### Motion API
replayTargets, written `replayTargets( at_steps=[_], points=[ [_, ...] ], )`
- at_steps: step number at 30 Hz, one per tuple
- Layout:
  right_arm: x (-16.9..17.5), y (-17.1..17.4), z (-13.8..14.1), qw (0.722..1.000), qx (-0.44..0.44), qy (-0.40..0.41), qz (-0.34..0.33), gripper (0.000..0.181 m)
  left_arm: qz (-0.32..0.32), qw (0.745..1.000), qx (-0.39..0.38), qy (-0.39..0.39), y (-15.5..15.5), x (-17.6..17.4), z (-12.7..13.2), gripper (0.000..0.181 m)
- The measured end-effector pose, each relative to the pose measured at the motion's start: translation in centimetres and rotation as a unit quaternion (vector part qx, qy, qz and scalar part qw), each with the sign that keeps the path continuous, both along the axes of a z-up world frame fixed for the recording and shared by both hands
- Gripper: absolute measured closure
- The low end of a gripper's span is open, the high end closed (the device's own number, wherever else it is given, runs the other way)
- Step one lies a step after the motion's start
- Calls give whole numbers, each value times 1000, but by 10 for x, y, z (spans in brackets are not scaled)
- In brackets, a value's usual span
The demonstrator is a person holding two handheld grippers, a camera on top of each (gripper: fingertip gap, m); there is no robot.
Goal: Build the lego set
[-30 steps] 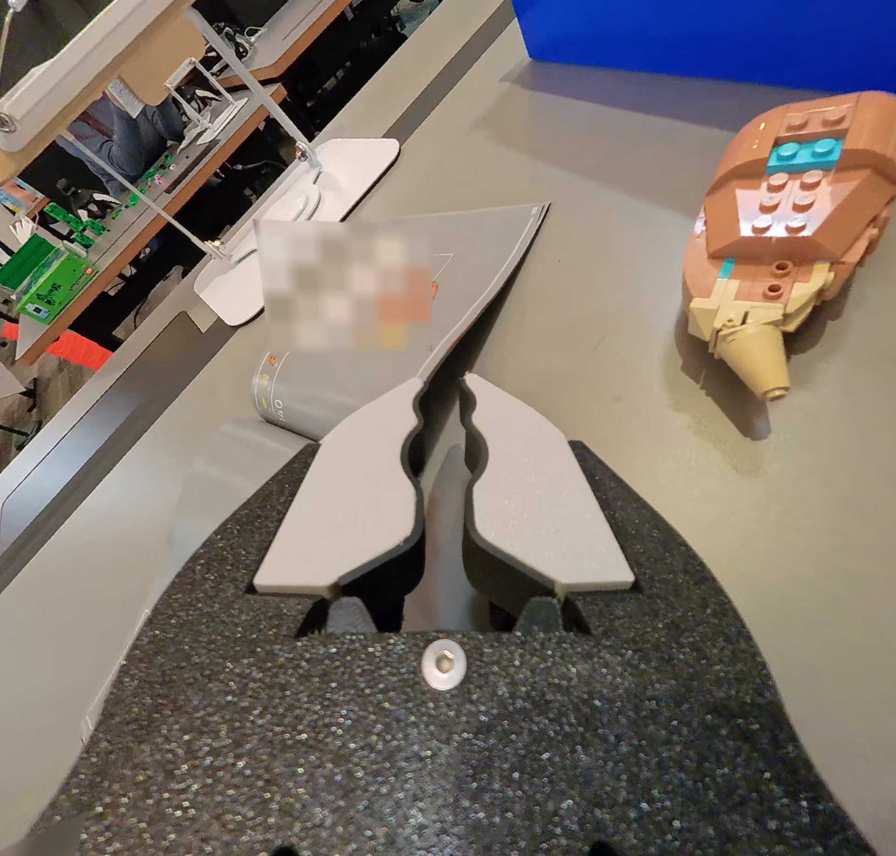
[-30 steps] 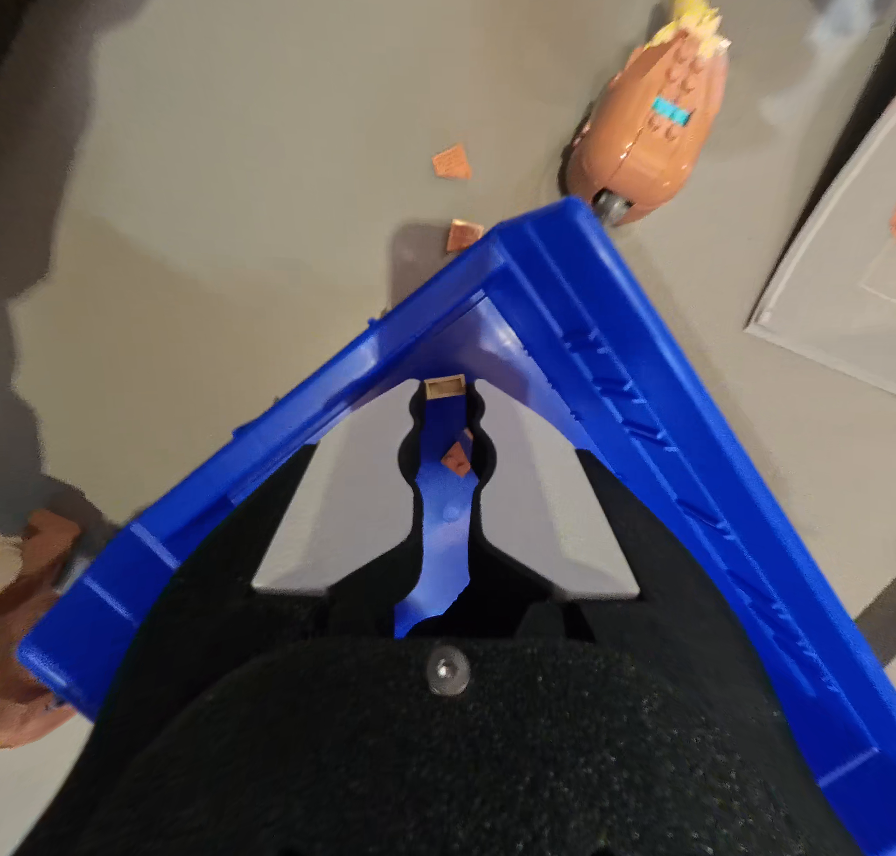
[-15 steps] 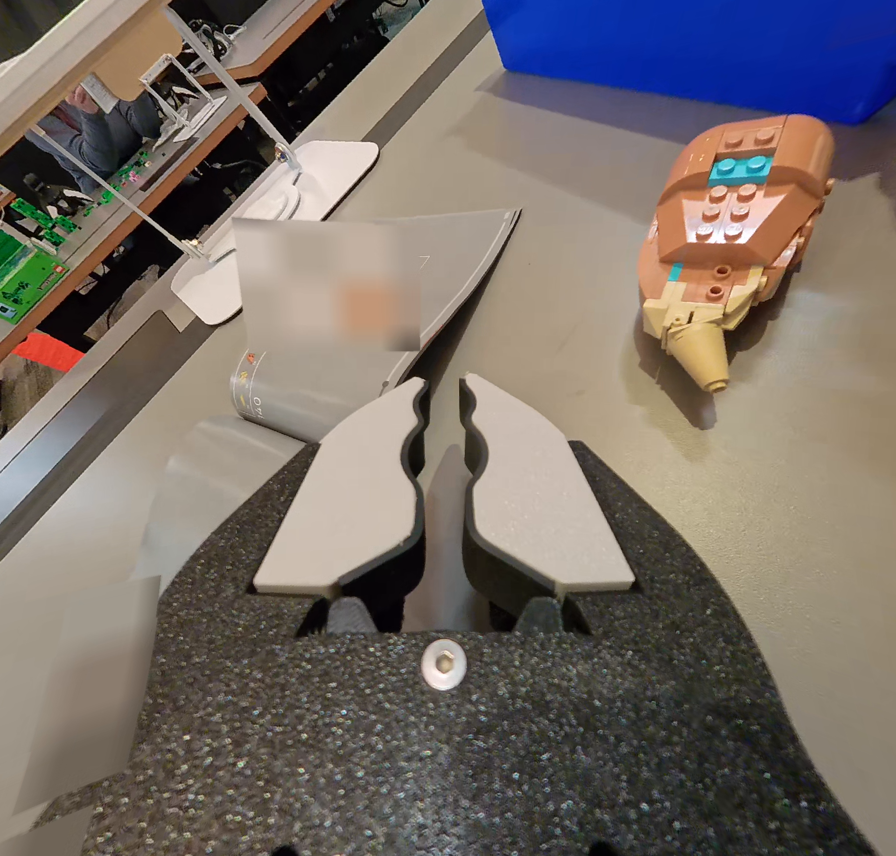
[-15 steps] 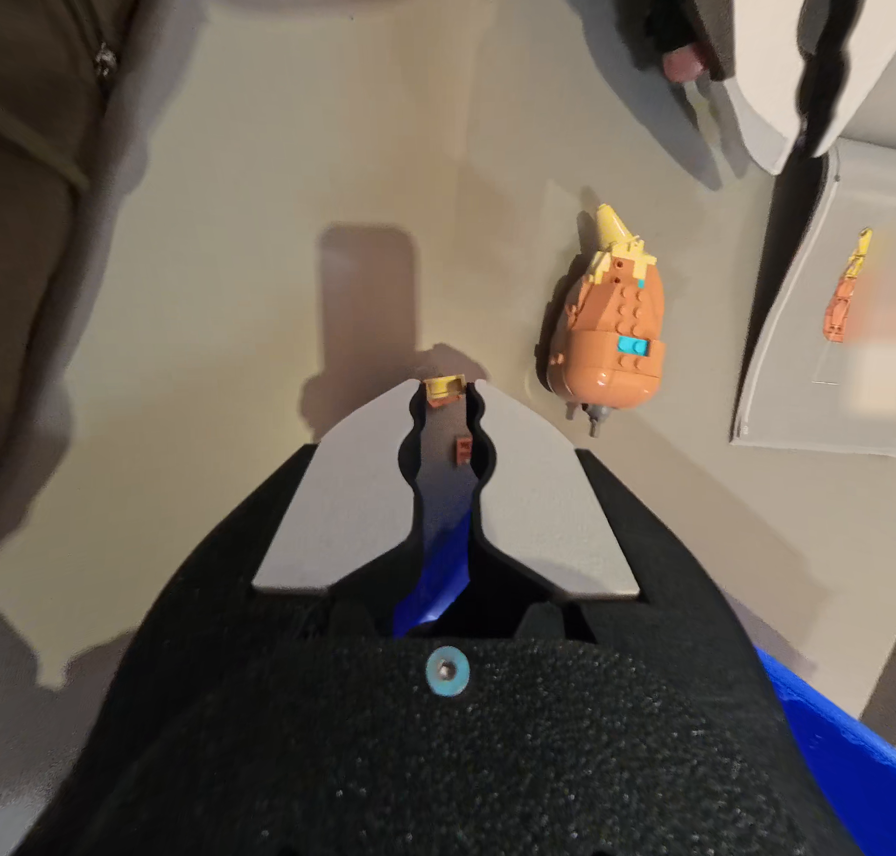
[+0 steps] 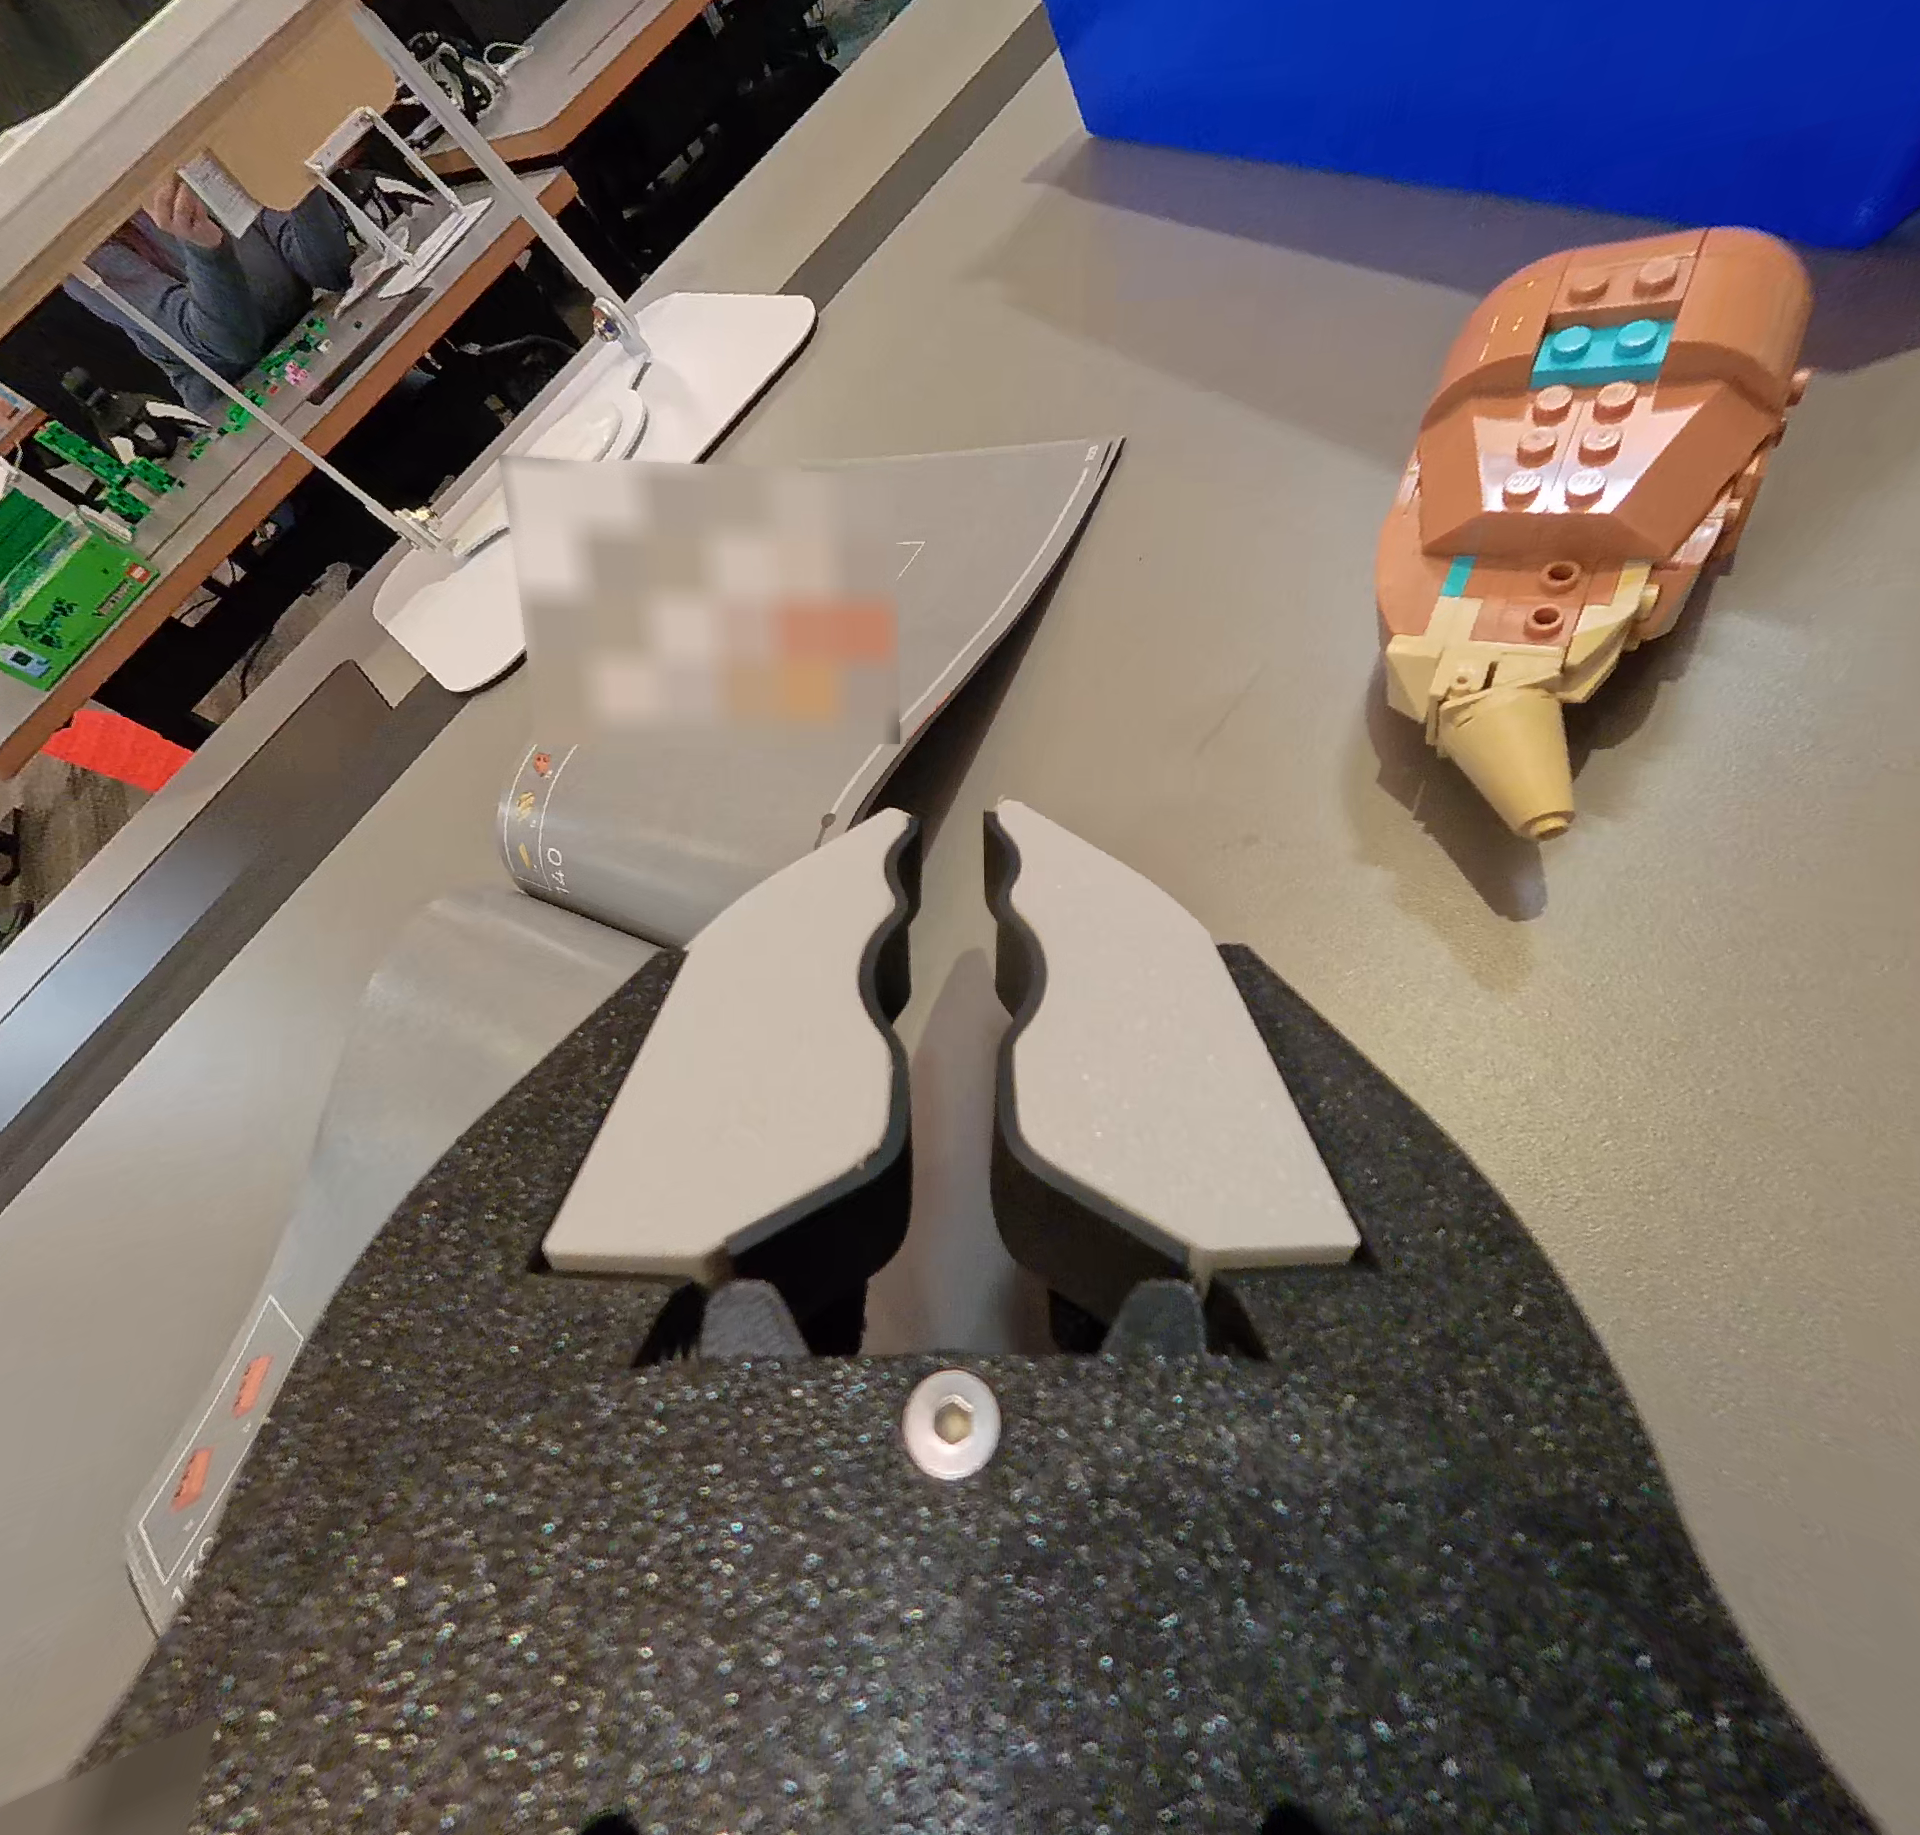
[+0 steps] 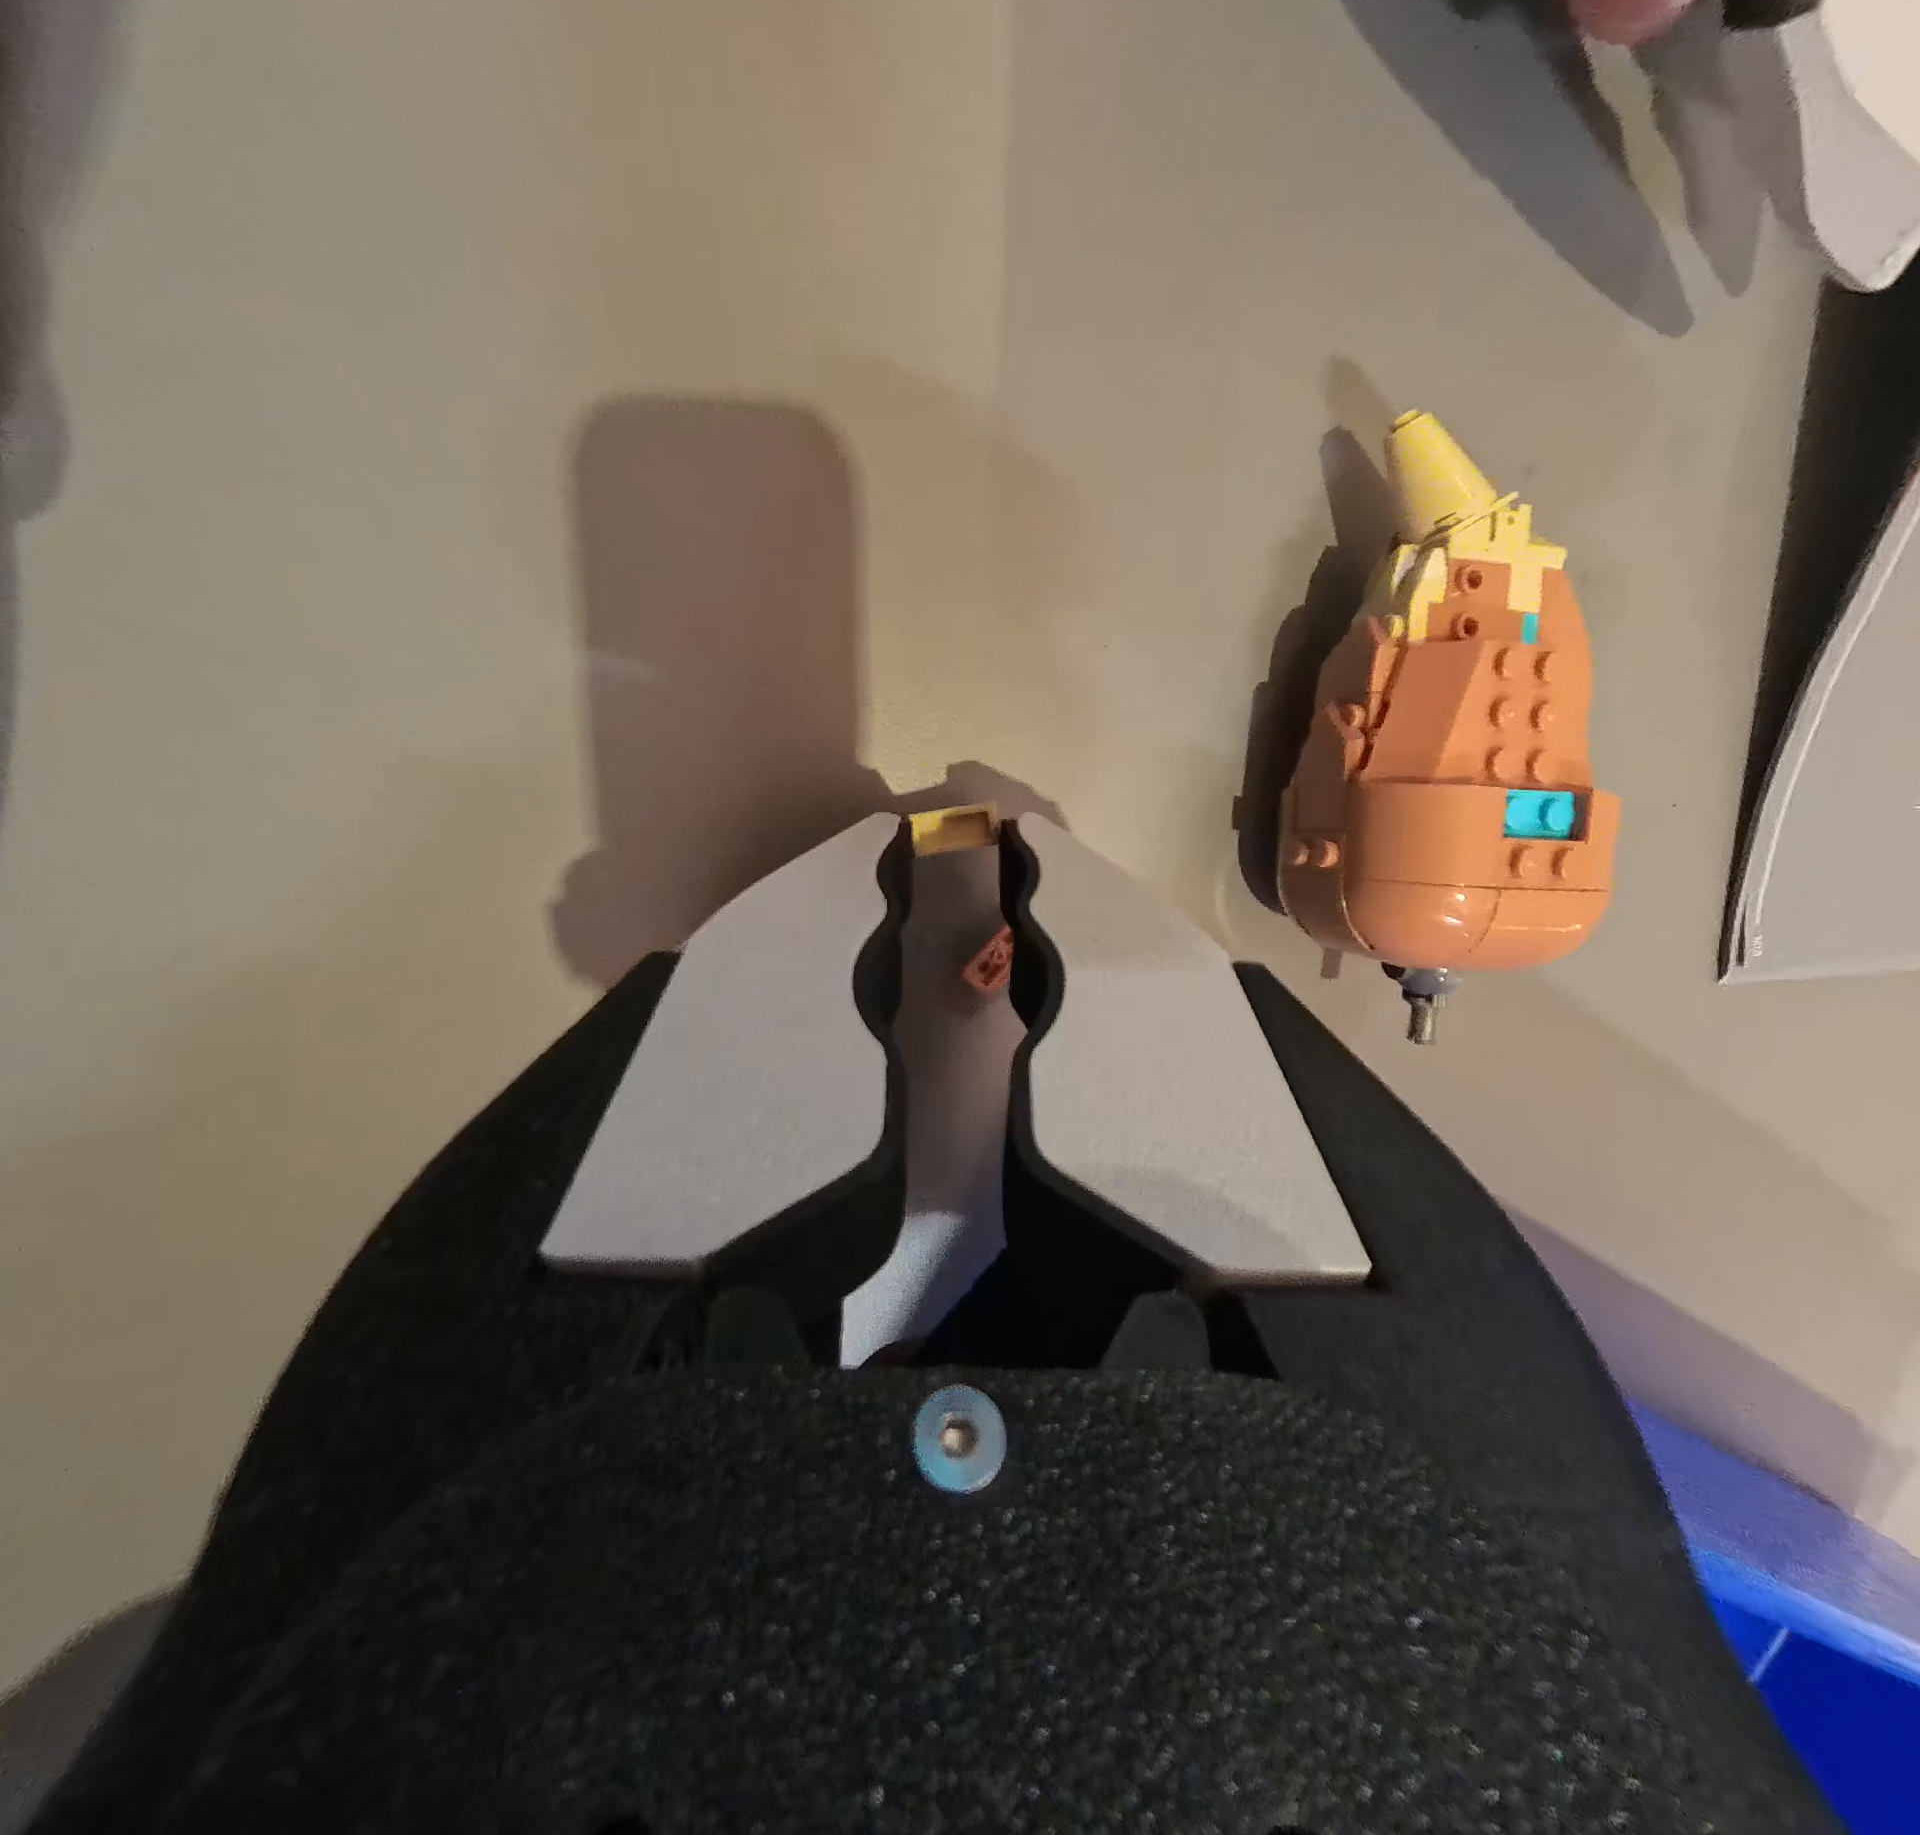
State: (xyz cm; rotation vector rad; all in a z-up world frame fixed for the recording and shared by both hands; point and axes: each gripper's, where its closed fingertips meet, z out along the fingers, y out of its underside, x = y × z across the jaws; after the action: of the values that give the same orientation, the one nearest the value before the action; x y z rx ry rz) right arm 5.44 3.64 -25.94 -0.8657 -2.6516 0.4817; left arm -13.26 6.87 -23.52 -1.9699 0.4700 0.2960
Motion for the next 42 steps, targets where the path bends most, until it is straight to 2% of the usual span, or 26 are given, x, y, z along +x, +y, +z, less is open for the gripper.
replayTargets(
  at_steps=[9, 26, 30, 33, 35, 37, 39, 42],
  points=[
    [1, -3, -11, 1000, 23, -6, 13, 165, 0, 1000, -2, -1, 0, 0, 0, 170],
    [-1, -10, -10, 1000, 7, 8, 6, 162, 0, 1000, -3, 0, 0, 0, -1, 170],
    [3, -10, -3, 1000, -7, 5, 5, 152, 1, 1000, -3, -1, 0, 0, -1, 170],
    [14, -2, 18, 999, -43, -10, -9, 143, 2, 1000, -2, -2, 0, 0, 0, 170],
    [23, 19, 42, 998, -57, -19, -33, 140, 2, 1000, -2, -2, 0, -1, -1, 170],
    [34, 67, 61, 998, -10, -24, -64, 140, 2, 1000, -5, 0, 0, 0, -1, 170],
    [46, 143, 69, 988, 102, -32, -112, 141, 2, 1000, -7, 3, 0, 0, -2, 170],
    [76, 256, 61, 939, 232, -127, -218, 141, 2, 1000, -7, 7, 1, 0, -3, 170]
  ],
)
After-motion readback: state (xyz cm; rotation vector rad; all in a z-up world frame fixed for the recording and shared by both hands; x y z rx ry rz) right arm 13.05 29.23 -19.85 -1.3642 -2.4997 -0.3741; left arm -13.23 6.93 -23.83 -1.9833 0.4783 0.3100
